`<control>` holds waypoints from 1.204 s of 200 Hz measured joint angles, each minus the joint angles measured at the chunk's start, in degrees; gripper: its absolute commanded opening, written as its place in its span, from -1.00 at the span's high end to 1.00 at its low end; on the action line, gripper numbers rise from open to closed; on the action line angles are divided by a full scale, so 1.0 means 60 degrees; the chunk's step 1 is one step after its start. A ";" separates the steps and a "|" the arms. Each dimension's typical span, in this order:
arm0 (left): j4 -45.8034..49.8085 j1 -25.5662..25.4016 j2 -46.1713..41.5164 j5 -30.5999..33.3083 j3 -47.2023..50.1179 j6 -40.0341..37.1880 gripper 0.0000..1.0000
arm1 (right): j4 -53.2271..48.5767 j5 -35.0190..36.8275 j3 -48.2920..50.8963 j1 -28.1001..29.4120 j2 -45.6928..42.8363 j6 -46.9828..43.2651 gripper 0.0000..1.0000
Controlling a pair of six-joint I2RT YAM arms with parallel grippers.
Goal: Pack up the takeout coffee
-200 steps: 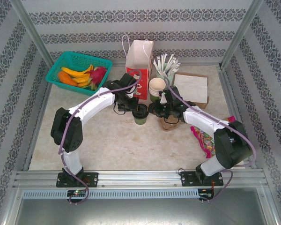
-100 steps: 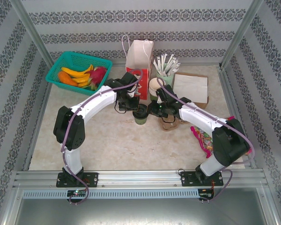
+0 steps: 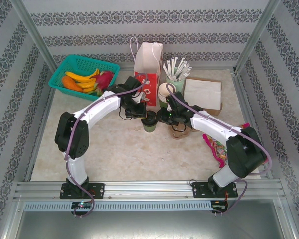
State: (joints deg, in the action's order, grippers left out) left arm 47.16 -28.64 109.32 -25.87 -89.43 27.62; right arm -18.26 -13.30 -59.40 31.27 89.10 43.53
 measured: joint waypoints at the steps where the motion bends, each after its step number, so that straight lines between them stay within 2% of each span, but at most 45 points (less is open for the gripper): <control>1: 0.0000 0.0000 -0.0004 0.0000 0.0000 -0.0007 1.00 | 0.0000 0.0000 0.0004 0.0004 -0.0004 -0.0004 0.40; 27: 0.0189 -0.0076 -0.0266 0.0561 -0.0106 -0.0525 1.00 | -0.0098 -0.0317 0.0007 0.0029 -0.0113 0.0029 0.32; 67: 0.1406 -0.0208 -0.0175 0.1741 -0.0805 -0.1399 1.00 | -0.0142 -0.0871 -0.0015 0.0062 -0.0390 0.0291 0.27; 90: 0.1872 -0.0295 -0.0051 0.2058 -0.1075 -0.1770 1.00 | 0.0208 -0.1271 0.0087 -0.0124 -0.0659 0.0645 0.24; 139: 0.2211 -0.0714 0.0102 0.2146 -0.1424 -0.2120 1.00 | 0.0404 -0.1723 0.0076 -0.0302 -0.0284 0.0758 0.22; 241: 0.2444 -0.0761 0.0437 0.2178 -0.1887 -0.2320 1.00 | 0.0430 -0.1891 -0.0503 -0.0590 0.0739 0.0743 0.18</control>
State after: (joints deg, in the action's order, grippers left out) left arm 61.82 -33.21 111.94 -12.80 -100.75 13.69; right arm -15.68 -24.64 -62.41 27.73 93.54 47.99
